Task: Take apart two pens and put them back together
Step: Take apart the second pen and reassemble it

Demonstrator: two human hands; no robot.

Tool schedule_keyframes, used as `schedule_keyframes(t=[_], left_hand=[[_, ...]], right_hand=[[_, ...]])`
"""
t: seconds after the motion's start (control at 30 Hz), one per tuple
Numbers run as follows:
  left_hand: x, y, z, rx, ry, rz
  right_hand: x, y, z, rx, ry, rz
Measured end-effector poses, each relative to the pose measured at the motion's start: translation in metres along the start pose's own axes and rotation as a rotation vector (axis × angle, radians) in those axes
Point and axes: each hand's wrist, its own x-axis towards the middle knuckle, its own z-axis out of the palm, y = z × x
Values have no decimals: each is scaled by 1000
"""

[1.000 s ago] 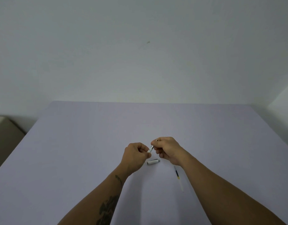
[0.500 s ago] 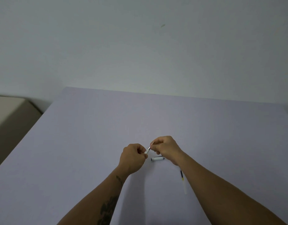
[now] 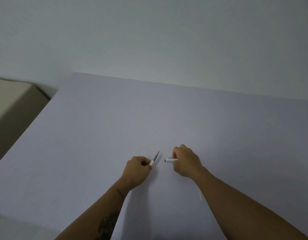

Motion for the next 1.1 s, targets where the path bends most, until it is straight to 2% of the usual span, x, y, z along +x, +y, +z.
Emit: schedule_keyframes(t=[0.17, 0.4, 0.47, 0.77, 0.93, 1.1], left_hand=[[-1, -5, -5, 6, -16, -2], [-3, -1, -17, -4, -19, 37], [-5, -1, -19, -17, -20, 46], [-17, 1, -26, 11, -28, 134], [-26, 1, -33, -42, -58, 166], [-37, 2, -37, -95, -116, 201]], right_hand=[[0, -4, -7, 62, -46, 44], [-4, -14, -33, 593, 35, 159], [-7, -20, -42, 680, 51, 156], [-23, -46, -58, 706, -1, 130], [-29, -58, -61, 878, -39, 174], [-35, -70, -59, 1008, 79, 219]])
